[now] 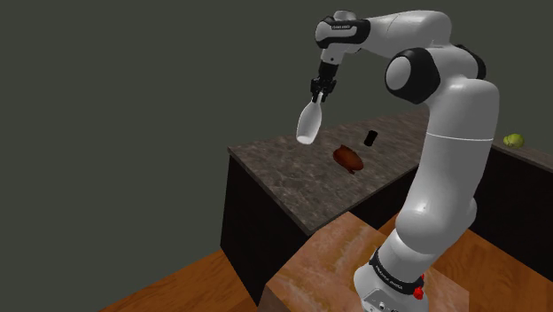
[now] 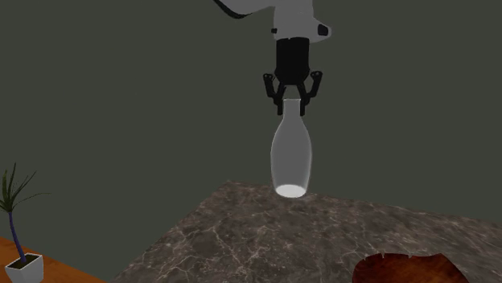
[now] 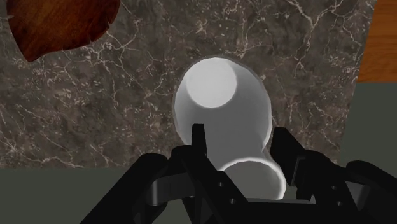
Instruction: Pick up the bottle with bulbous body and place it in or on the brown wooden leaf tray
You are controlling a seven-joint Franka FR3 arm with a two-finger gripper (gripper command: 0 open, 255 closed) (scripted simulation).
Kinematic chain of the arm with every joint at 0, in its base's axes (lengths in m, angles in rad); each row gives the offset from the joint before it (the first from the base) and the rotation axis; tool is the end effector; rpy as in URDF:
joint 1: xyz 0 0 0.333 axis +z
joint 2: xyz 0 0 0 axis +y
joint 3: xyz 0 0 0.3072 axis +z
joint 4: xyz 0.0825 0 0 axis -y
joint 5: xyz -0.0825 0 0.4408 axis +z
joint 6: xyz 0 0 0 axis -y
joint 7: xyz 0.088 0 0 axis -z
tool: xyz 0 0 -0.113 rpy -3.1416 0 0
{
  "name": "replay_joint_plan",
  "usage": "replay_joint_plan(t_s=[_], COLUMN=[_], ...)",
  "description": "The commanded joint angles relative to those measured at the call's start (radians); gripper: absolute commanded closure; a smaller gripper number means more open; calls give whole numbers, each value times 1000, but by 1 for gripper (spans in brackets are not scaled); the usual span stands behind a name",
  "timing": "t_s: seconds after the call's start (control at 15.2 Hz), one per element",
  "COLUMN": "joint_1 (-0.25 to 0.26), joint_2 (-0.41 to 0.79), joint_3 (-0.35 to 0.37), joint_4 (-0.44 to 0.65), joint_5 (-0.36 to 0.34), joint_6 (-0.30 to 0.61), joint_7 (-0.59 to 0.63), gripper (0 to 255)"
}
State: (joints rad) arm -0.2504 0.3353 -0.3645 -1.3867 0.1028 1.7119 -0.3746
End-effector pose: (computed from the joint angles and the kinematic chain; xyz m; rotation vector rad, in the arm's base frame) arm 0.6055 -0.3732 0.5100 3.1009 -0.3659 0.0041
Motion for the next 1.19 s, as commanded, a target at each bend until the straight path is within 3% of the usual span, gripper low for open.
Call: replay_joint_plan(t_s=[0.0, 0.59, 1.12], joint_1=[-20, -155, -323], joint_2=[-7, -4, 94], joint_3=[-10, -69, -113], joint_4=[6, 102, 329], joint_5=[1, 21, 81], joint_6=[-12, -110, -248], joint_7=[-29, -211, -380], gripper=[255, 255, 255])
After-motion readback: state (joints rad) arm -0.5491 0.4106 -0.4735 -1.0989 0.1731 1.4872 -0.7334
